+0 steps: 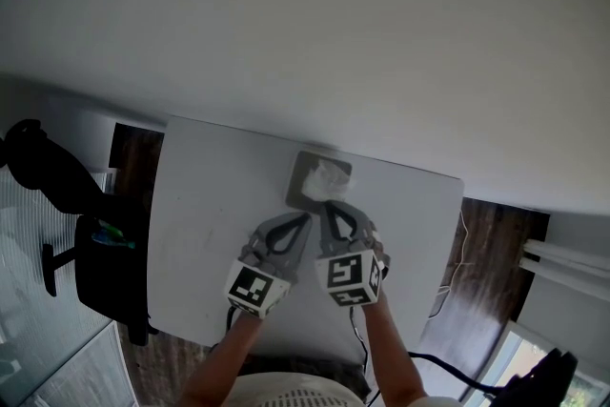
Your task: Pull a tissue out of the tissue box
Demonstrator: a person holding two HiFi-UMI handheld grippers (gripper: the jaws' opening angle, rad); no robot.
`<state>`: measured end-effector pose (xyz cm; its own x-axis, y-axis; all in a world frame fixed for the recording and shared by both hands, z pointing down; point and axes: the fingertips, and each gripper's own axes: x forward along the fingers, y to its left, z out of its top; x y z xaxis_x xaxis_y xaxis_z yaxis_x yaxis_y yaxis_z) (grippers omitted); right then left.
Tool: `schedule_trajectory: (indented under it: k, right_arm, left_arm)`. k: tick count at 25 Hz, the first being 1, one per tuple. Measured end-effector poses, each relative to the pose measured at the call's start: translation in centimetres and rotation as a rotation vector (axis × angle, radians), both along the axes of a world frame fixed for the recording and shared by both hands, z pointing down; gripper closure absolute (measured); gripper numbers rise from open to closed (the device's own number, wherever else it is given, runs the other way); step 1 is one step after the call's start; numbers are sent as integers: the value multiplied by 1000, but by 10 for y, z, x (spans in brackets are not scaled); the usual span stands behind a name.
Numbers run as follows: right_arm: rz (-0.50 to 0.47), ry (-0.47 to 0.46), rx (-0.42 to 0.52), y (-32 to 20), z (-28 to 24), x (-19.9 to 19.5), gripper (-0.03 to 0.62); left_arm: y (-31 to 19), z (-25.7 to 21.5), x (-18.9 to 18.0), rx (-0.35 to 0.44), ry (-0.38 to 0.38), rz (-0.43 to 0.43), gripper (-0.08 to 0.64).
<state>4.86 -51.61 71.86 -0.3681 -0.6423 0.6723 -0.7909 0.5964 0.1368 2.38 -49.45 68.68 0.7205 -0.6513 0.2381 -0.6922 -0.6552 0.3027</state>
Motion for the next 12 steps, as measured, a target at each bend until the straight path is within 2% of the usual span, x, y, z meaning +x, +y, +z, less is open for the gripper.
schedule_trajectory:
  k: [5, 12]
  right_arm:
    - [24, -44, 12, 6, -25, 0, 581]
    - [36, -86, 59, 45, -83, 0, 581]
  left_arm:
    - [4, -24, 0, 15, 26, -9, 569]
    - [40, -76, 2, 101, -5, 33, 569]
